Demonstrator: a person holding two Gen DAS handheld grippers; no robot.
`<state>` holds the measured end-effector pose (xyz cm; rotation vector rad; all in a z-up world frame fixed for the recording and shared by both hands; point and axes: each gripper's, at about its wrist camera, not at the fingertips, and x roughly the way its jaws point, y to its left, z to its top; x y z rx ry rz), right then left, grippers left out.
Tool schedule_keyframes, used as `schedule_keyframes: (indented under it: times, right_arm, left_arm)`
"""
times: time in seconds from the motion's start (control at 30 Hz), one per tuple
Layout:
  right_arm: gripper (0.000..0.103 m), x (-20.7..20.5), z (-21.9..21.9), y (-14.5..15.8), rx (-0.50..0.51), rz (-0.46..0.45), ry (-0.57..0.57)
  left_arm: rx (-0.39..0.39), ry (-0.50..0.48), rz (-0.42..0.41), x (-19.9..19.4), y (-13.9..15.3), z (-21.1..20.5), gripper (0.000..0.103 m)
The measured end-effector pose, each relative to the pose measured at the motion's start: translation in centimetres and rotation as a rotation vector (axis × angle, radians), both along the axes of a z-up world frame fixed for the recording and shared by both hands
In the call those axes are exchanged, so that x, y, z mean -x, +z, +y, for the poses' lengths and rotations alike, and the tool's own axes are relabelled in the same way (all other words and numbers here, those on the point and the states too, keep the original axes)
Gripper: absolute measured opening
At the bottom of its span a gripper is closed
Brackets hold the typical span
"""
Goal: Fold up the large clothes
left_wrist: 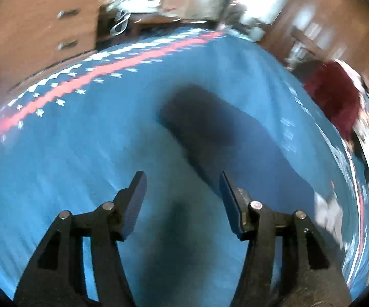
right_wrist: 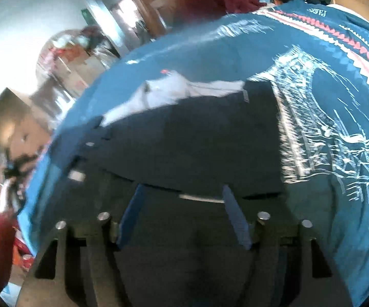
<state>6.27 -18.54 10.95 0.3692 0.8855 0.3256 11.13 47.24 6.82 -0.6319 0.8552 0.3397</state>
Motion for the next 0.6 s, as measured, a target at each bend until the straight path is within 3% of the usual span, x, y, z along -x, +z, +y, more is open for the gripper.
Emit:
schedule_keyframes:
  times: [0.1, 0.27, 0.43, 0.47, 0.5, 0.53, 0.57, 0.6]
  right_arm:
    - [0.075, 0.2, 2.6, 1.6, -0.069, -0.008, 0.010]
    - [0.075, -0.9, 7.7, 2.9, -0.103, -0.034, 0.066]
    - [0.075, -1.1, 10.5, 3.5, -0.092, -0.043, 0.117]
    - [0.075, -1.0, 10.9, 3.4, -0.084, -0.042, 0.127]
    - [0.075, -1.0, 11.1, 3.2, -0.082, -0.038, 0.131]
    - [0.075, -1.0, 11.1, 3.0, -0.083, -0.034, 0.133]
    - [0.075, -0.9, 11.1, 2.8, -0.082, -0.028, 0.129]
    - [0.074, -0.8, 10.9, 2.6, -0.082, -0.026, 0.123]
  left_arm:
    - [0.128, -0.032, 0.020, -2.8, -2.3, 2.4, 0.055]
    - [0.091, -0.003, 0.077, -6.3, -3.8, 2.3, 0.055]
    - [0.035, 0.007, 0.081, -8.1, -3.4, 1.7, 0.055]
    - [0.027, 0.008, 0.080, -8.2, -3.4, 1.6, 0.046]
    - [0.018, -0.008, 0.079, -8.6, -3.3, 1.2, 0.025]
    - [0.002, -0.032, 0.082, -8.8, -3.1, 0.5, 0.013]
    - [-0.037, -0.047, 0.092, -9.4, -2.6, -0.3, 0.004]
    - [-0.086, -0.082, 0.068, -9.5, -1.2, -1.9, 0.003]
